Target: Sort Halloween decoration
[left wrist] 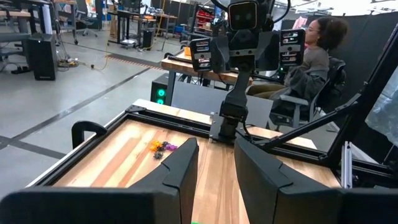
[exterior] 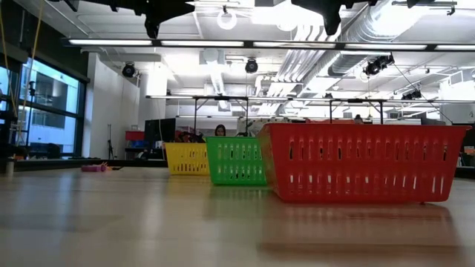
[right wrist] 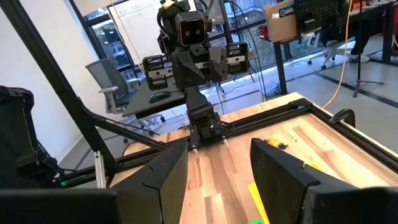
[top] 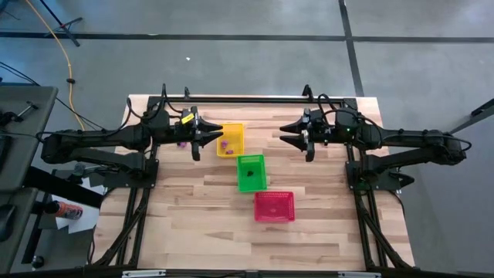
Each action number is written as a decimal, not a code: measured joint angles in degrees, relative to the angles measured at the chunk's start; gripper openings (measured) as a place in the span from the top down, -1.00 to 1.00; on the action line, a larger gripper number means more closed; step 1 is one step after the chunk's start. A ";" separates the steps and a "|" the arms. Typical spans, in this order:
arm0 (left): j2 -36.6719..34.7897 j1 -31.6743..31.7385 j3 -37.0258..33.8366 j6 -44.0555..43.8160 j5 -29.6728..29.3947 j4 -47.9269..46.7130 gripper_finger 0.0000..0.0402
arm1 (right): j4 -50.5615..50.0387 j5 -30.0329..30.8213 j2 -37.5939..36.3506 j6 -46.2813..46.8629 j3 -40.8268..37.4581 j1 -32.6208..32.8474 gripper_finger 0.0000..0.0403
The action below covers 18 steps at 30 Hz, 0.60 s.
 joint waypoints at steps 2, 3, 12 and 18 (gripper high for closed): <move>0.00 0.01 0.00 0.01 0.00 -0.02 0.52 | 0.00 0.02 0.00 0.31 0.00 0.00 0.16; 0.01 0.00 0.02 0.00 0.00 -0.02 0.52 | 0.00 0.10 0.00 0.45 0.00 0.00 0.16; 0.01 0.19 0.72 -2.30 -0.01 -1.63 0.52 | -0.03 0.33 0.00 0.20 0.00 0.00 0.16; 2.69 8.35 11.87 -4.05 -4.63 -29.03 0.52 | -0.57 0.31 0.00 0.04 0.00 0.00 0.16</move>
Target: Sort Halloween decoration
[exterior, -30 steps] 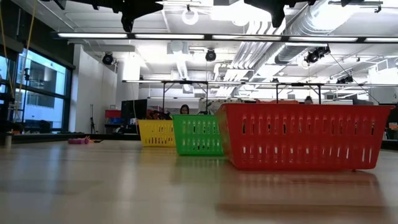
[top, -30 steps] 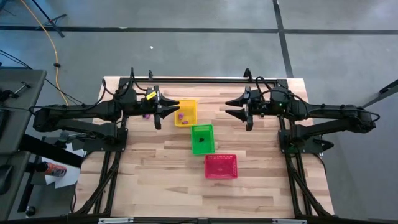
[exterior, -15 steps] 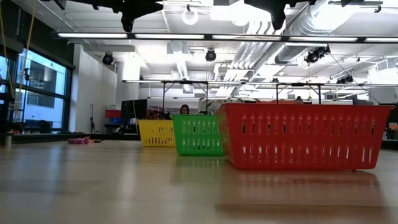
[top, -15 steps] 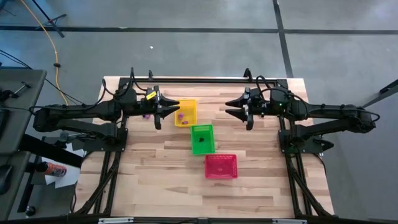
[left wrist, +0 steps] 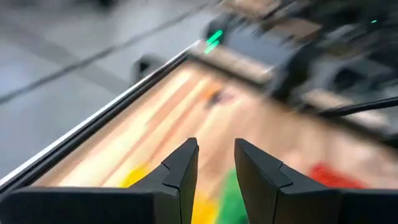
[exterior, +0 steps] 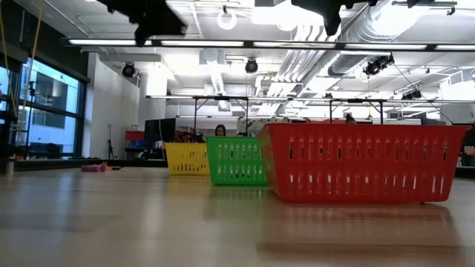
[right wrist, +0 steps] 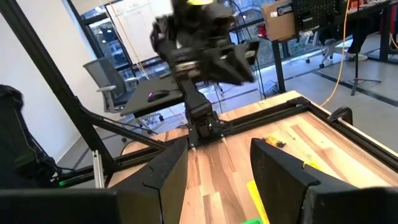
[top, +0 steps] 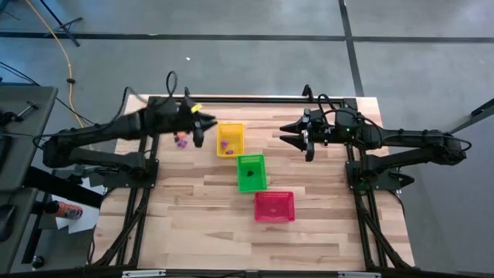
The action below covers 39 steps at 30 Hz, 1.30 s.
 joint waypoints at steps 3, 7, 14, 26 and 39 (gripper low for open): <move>3.22 6.52 4.55 -1.07 -0.13 -12.00 0.52 | -1.27 0.00 0.02 -0.01 0.00 0.00 0.16; 8.22 13.97 5.66 -3.44 -0.09 -23.43 0.52 | -3.89 0.00 0.02 -0.02 0.00 0.00 0.16; 19.88 18.46 5.58 -6.04 -0.25 -38.48 0.52 | -6.20 0.00 0.02 1.35 0.00 0.00 0.16; 28.77 19.54 -5.70 -7.43 -0.84 -32.09 0.52 | -7.44 0.00 0.02 1.33 0.00 0.00 0.16; 29.90 20.54 -9.15 -5.99 -0.09 -24.16 0.52 | -7.89 0.02 0.02 1.33 0.00 0.00 0.16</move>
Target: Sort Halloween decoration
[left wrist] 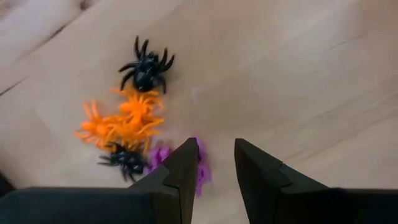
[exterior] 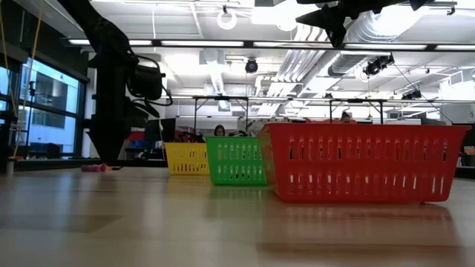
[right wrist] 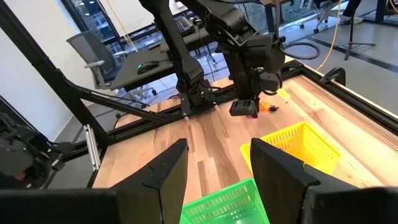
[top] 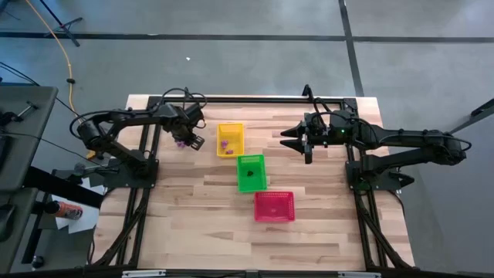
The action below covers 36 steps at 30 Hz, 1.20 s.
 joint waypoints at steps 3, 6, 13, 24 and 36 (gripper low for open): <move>0.99 0.02 -0.71 -0.02 -1.55 1.11 0.52 | 0.00 0.00 0.00 0.00 0.00 0.00 0.16; 1.99 0.00 -0.99 -1.27 -2.76 1.06 0.52 | 0.02 0.00 0.00 0.00 0.00 0.00 0.16; 2.14 -0.01 -1.04 -1.61 -2.13 0.87 0.52 | 0.00 0.00 0.00 0.15 0.00 0.00 0.16; 2.16 -0.51 -1.06 -3.19 0.99 -3.69 0.52 | -0.22 0.02 0.00 0.04 0.00 0.00 0.16; 2.19 -3.08 -1.15 -4.67 5.08 -5.56 0.53 | -0.24 0.00 0.00 0.00 0.00 0.00 0.16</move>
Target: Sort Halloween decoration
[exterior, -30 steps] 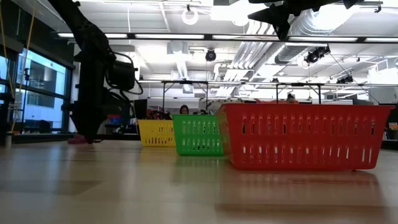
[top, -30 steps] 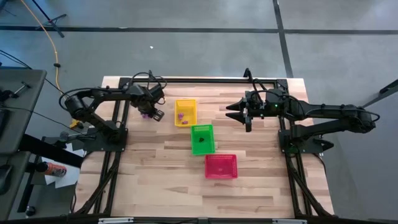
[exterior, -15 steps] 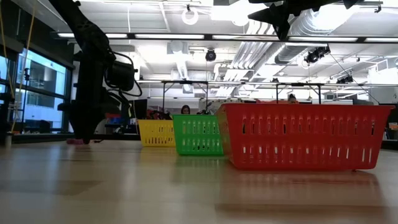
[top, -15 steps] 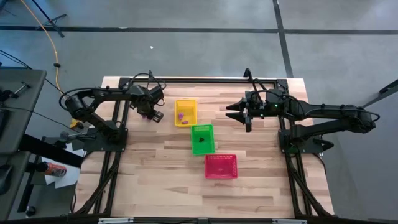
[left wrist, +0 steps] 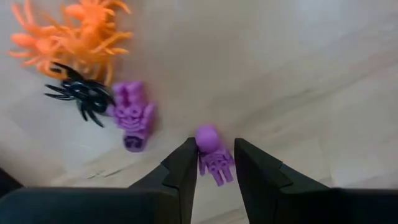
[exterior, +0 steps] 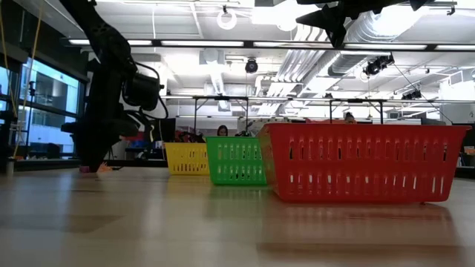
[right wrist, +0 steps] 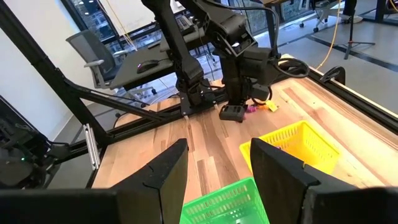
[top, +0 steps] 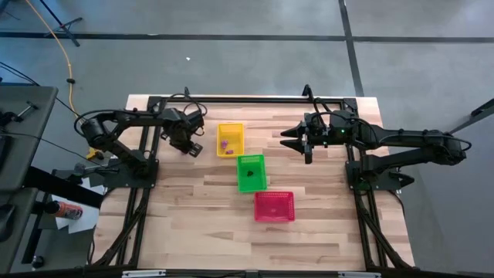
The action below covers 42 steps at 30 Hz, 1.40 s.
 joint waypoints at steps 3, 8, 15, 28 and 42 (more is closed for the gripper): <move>0.00 -1.27 0.00 -0.32 -0.05 0.13 0.61 | 0.00 0.02 0.00 0.00 0.00 0.00 0.16; -0.09 -2.31 0.07 1.43 -0.46 0.54 0.89 | 0.00 0.02 0.00 0.00 0.00 0.00 0.16; -3.84 -2.34 3.18 4.93 5.97 0.19 0.96 | 0.00 0.00 0.00 -0.02 0.00 0.00 0.16; -29.08 -6.14 13.11 14.56 17.63 31.53 0.98 | 4.84 4.94 0.00 5.16 0.02 0.00 0.16; -30.15 -18.69 13.05 21.36 16.52 47.31 0.97 | 13.42 4.87 -0.02 -7.98 0.02 0.05 0.16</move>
